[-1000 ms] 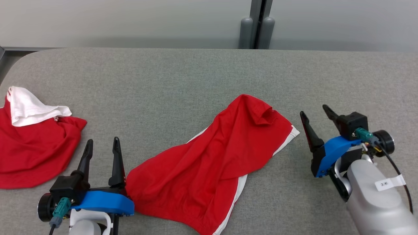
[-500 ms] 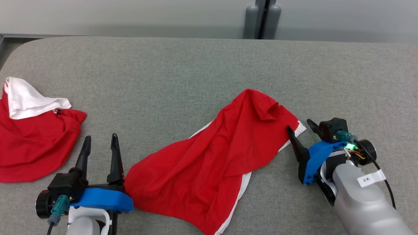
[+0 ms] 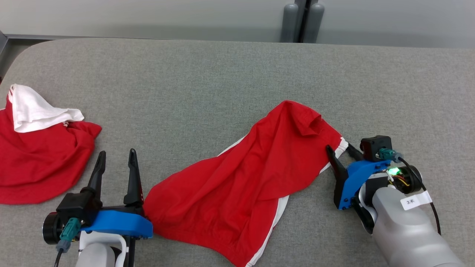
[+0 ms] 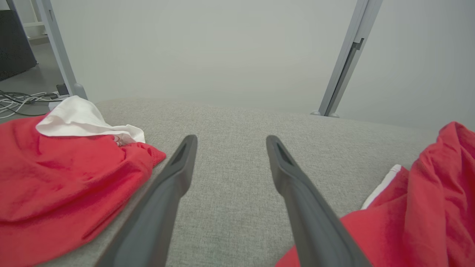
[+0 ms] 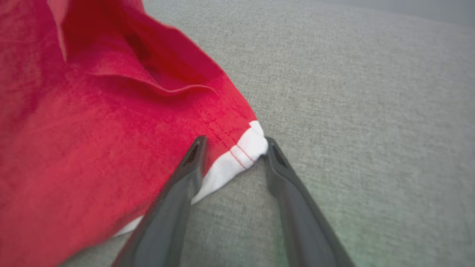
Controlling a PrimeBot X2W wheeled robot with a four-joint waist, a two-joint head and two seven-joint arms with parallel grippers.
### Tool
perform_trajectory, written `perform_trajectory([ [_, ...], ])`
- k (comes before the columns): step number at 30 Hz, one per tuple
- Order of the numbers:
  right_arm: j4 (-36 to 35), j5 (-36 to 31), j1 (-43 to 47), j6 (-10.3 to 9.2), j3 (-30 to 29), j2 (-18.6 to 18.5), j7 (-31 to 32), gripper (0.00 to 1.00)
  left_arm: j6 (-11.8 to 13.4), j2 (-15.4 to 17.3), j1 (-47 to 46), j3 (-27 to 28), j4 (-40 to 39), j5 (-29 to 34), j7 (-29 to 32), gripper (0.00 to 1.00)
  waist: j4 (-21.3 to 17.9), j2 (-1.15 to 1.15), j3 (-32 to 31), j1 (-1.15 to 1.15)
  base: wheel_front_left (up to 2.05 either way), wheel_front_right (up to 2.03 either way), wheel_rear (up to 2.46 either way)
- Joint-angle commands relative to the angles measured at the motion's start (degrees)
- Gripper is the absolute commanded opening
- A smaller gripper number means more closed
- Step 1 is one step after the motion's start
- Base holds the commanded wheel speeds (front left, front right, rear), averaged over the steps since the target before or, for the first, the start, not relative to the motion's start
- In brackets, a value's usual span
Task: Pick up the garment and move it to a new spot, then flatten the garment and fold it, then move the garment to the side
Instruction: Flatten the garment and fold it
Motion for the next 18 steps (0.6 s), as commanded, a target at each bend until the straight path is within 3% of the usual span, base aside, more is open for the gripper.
perform_trajectory([
  [1,0.9,1.1,0.1,0.15,0.4,1.1,0.2,0.0,-0.3,-0.1,-1.0,0.0,0.2,0.1,-0.2,1.0,0.0,0.01,0.0,0.0,0.0,0.0,0.0],
  [7,-0.6,2.0,0.3,0.08,-0.3,0.6,-0.4,0.0,-0.4,-0.1,-0.5,0.2,0.5,0.5,-0.2,1.0,-0.3,0.01,-0.9,0.0,0.0,0.0,0.0],
  [18,-14.3,3.7,12.5,0.09,-5.0,-1.2,-0.4,0.0,-0.4,-0.1,2.8,0.3,1.1,-0.3,-0.2,1.0,-2.3,0.01,-4.9,0.0,0.0,0.0,0.0],
])
